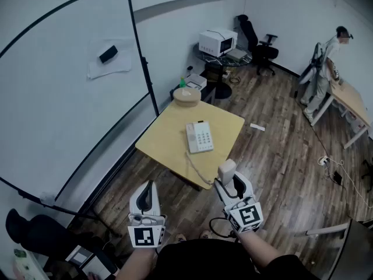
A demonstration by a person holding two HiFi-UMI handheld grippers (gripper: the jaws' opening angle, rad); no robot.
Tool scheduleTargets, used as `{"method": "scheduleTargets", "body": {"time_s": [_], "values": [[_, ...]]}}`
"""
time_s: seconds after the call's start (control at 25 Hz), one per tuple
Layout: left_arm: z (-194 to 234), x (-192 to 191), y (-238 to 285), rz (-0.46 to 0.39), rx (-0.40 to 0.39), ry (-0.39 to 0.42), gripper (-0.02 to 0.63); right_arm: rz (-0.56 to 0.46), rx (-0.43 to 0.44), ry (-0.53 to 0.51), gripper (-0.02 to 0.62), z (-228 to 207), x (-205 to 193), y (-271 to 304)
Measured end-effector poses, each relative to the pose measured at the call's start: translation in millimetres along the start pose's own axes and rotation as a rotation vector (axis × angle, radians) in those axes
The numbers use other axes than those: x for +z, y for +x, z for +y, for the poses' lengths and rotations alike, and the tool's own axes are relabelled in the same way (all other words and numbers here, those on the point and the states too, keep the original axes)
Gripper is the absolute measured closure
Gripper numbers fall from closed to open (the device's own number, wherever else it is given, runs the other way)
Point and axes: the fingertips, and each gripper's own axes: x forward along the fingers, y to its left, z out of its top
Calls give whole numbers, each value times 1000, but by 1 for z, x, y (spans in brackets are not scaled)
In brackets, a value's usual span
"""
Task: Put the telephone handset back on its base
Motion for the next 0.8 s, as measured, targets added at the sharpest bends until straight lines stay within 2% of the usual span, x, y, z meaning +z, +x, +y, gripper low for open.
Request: {"method": "scheduleTargets", "body": {"time_s": [0.6,0.8], "values": [[-2,-8,3,30,-10,-6,606,10,14,51,365,1,-5,5],[-3,-12,9,27,15,7,606,-12,21,40,367,-7,-1,11]]}}
